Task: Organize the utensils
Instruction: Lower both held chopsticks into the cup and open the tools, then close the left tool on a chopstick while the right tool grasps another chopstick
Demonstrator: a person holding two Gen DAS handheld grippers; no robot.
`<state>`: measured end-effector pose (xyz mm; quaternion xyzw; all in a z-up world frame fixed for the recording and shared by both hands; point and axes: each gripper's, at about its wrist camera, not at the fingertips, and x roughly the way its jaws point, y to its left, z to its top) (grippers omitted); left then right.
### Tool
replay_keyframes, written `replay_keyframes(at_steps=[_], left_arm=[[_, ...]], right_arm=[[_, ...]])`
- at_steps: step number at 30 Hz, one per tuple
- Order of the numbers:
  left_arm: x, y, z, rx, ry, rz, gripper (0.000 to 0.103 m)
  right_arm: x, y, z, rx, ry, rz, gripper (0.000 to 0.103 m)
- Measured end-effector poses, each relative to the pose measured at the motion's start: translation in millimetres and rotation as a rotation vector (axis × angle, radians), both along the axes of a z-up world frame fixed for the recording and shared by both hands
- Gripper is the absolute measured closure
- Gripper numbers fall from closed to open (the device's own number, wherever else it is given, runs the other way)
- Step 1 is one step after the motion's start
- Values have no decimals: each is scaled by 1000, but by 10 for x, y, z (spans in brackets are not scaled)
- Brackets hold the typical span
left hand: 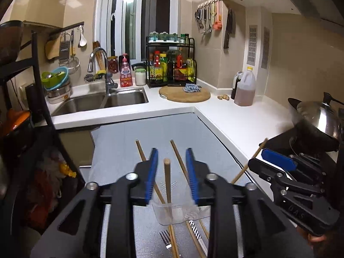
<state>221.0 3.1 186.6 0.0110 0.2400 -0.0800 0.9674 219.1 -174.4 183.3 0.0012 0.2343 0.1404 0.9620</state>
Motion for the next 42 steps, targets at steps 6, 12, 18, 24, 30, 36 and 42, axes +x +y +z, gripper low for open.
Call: replay_keyframes(at_steps=[6,12,18,24,30,36,42], left_arm=[[-464,163,244,-46,-77,-2,74],[-972,282,196,-76,-102,15,74],[-1410,310,-296,-80,-58,29,74],[-1674,313,-1066,-92,36,52,75],[-1786,353,-1799,-139,171,87,90],[-1700,346,-1919,-172,187,54,90],[-1676,266,-2116,-183,247,16,90]], right_arm=[[-277,-64,135,-17,-48,-15,62],[-776,-111,155,-24,-102,-31,62],[-1309,-99,-182,-18,-91,-38,62],[-1614,-37,-760,-15,-19,-9,72],[-1719,71,-1459,-19,112,27,97],[-1680,232,-1888,-56,213,70,92],[-1592,270,-2035,-79,255,58,84]])
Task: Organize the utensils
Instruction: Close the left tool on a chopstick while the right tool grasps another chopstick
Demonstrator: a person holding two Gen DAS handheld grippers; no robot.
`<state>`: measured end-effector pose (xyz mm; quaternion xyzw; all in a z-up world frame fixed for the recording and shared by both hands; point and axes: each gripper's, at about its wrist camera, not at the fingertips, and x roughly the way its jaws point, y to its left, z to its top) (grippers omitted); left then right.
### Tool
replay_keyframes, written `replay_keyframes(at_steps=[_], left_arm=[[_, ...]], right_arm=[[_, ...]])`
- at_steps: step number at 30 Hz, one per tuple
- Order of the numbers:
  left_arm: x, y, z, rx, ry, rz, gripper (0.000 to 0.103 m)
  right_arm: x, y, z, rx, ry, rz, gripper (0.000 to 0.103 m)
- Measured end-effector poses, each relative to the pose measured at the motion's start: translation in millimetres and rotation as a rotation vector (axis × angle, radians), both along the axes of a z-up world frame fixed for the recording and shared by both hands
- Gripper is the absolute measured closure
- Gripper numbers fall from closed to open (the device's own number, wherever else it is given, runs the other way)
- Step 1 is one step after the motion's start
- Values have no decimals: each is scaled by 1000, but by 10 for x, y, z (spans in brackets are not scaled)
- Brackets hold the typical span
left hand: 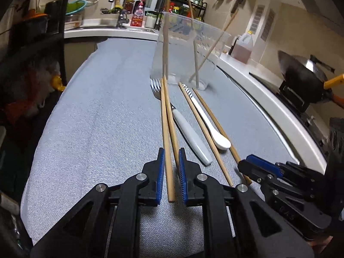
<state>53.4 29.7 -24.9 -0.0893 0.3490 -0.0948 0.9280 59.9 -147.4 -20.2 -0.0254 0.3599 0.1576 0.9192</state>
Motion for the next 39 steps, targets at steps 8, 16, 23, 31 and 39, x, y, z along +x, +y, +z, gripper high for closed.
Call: replay_keyframes(at_steps=[8,16,23,31,39], left_arm=[[-20,-95,-92,103,11,13,90],[-70,-118,-74,156,-3,25,96],[-123,-85,-64,185,-11,47,96],[-236,-80,-46,183,-31,51,96],[-192,-98,-77,189,-30,70,95]], right_arm=[[-5,5,-38,-34,-12,-12,88],[-18,-64,-37,-47,-19,-53,96],[-60,-182,-42,-74,-33,-116,96],[-99,-332,-55,-60,-44,-167,96],[-62,-338,-58,-49,-48,-159,93]])
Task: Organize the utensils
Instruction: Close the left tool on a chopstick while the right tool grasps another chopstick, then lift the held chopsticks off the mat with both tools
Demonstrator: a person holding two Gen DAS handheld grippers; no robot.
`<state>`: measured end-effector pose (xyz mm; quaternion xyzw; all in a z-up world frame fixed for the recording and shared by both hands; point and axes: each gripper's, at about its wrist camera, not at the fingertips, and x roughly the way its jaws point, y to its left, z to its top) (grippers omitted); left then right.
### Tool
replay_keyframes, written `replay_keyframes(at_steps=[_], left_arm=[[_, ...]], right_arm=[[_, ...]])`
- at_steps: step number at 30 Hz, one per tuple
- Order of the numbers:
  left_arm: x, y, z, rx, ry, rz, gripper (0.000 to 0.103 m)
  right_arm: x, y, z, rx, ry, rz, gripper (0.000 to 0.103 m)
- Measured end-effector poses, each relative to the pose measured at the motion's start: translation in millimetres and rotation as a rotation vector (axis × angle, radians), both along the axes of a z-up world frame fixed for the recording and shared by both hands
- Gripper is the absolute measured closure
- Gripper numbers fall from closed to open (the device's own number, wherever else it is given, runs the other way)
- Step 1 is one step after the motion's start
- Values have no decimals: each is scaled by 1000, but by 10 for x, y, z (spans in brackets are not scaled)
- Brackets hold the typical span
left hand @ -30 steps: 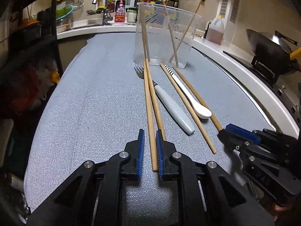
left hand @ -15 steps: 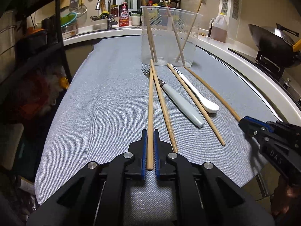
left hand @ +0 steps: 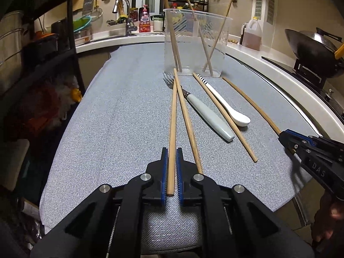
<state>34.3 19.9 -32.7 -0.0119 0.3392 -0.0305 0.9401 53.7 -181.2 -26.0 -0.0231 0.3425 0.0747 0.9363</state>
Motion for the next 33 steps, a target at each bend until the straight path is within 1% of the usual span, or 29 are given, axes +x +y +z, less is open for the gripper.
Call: replay_keyframes(at_steps=[5,8,17,20,24,28,33], left_arm=[[0,-10,-7,7,-11,-1,95],[8,-1,-11,-3,-13,2,95],[16,-10,-18,2,-16,4,96],[3,-2,-16,14,-16,12,96],[3,25,-16,2,-13,15,96],[5,28,-19,-3,-14,16,96],[11,6,-33,0,-18,17,96]], right_arm=[[7,0,0,1,-4,5,93],[-4,15,-6,-2,-8,10,96],[-21,9,-2,-2,-9,10,96],[-33,0,3,-24,-12,-17,97],[-37,1,4,-46,-15,-37,96],[-36,-11,2,-24,-10,-35,95],[-27,-23,-4,-22,-11,-32,95]])
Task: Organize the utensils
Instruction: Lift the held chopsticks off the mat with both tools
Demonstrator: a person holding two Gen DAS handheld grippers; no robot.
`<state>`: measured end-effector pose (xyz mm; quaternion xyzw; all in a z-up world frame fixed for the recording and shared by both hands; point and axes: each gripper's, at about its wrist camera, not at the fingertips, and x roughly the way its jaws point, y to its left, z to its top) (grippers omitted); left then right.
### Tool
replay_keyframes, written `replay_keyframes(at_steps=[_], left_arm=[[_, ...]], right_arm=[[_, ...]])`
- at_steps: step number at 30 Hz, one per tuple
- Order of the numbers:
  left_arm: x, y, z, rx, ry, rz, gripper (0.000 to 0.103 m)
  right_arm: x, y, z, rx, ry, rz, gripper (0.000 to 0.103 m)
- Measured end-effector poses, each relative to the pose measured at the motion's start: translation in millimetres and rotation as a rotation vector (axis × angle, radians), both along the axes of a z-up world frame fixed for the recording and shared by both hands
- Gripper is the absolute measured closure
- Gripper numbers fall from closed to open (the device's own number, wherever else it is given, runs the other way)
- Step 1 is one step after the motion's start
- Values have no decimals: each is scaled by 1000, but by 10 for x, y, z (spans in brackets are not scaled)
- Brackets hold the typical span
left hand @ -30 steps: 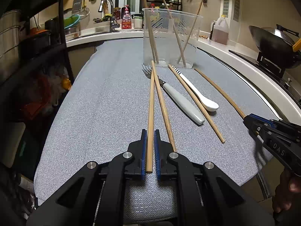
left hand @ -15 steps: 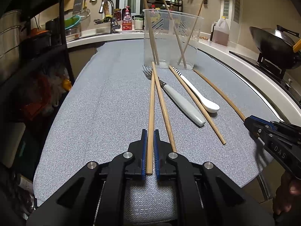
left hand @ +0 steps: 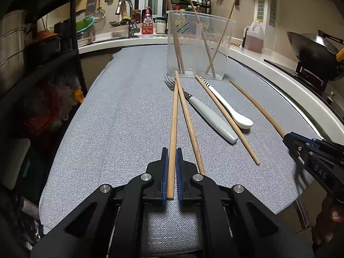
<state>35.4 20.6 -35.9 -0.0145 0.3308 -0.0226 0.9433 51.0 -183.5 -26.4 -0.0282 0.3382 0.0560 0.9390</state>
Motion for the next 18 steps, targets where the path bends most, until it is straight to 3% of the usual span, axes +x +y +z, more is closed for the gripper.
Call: replay_keyframes(at_steps=[18], left_arm=[[-4,-4,-1,3,0,-4,96]], right_arm=[[0,9,1,-6,-8,7,96]])
